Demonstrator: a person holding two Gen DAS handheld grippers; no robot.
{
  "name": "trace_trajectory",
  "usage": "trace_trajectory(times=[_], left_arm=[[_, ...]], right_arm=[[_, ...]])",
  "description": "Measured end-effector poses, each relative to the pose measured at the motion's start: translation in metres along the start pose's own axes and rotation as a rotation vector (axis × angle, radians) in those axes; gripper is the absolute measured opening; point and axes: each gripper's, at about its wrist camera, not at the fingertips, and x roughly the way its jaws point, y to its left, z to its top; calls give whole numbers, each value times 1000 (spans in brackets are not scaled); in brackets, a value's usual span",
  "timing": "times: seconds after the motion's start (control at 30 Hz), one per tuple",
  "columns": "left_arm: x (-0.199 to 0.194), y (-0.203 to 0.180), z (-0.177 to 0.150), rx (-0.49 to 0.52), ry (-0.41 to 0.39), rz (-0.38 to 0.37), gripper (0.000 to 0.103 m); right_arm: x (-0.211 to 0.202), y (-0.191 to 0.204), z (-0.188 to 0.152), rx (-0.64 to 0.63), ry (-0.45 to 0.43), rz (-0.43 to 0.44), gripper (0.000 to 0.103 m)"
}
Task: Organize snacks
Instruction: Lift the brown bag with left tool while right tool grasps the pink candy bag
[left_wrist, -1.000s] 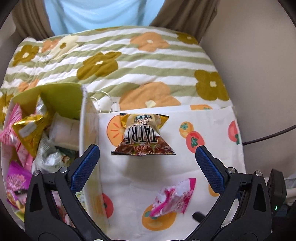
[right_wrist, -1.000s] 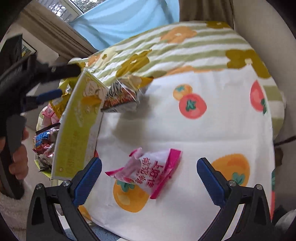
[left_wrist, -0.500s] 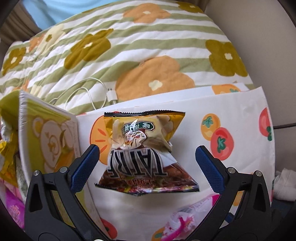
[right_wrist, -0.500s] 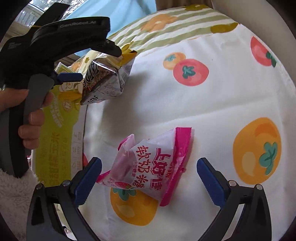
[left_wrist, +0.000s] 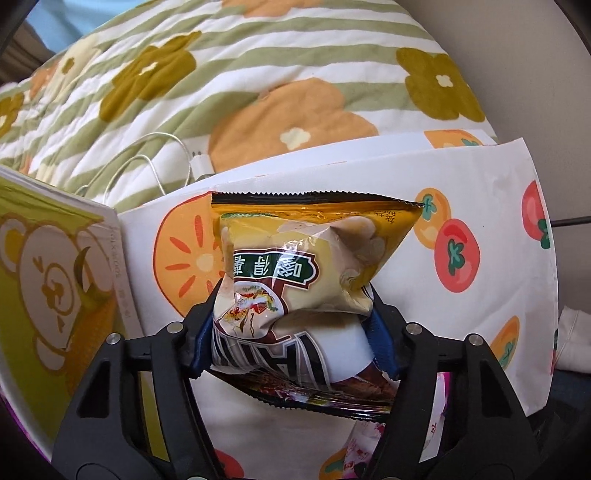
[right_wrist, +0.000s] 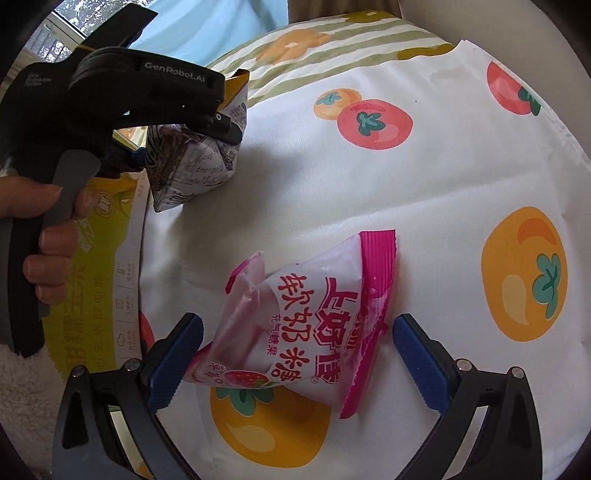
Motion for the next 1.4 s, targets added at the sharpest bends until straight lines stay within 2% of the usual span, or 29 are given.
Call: trace_trajectory(times=[0.1,0.2,0.3,0.37,0.47,0.63,0.87,1.13,1.4], left_arm=[[-7,-1,-4,-1,-15,-19,64],[-16,-5,-7,17,-34,-7,64],[-25,-5,-9,20,-52,0,64],[-30,-5,-12,19,-62,8,64],[-40,-5,-19,9,-81,15,64],[-60,-4,-30,-20,-113,18,64],[-105,-7,-41,-61,-192,32,64],[-177,-1,-66,-134,-323,56,64],[-245,53,-111,-269,-430,118,64]], right_arm=[[-1,0,-1,1,-11,-18,98],[1,6,-1,-19,-21,-43,88],[5,13,-3,-43,-26,-61,83],[3,19,-7,-88,-29,-77,71],[0,19,-10,-107,-29,-45,57],[-15,15,-9,-139,-55,-1,46],[-53,16,8,-195,-124,41,44],[-100,22,29,-304,-194,99,44],[-139,73,54,-488,-233,219,44]])
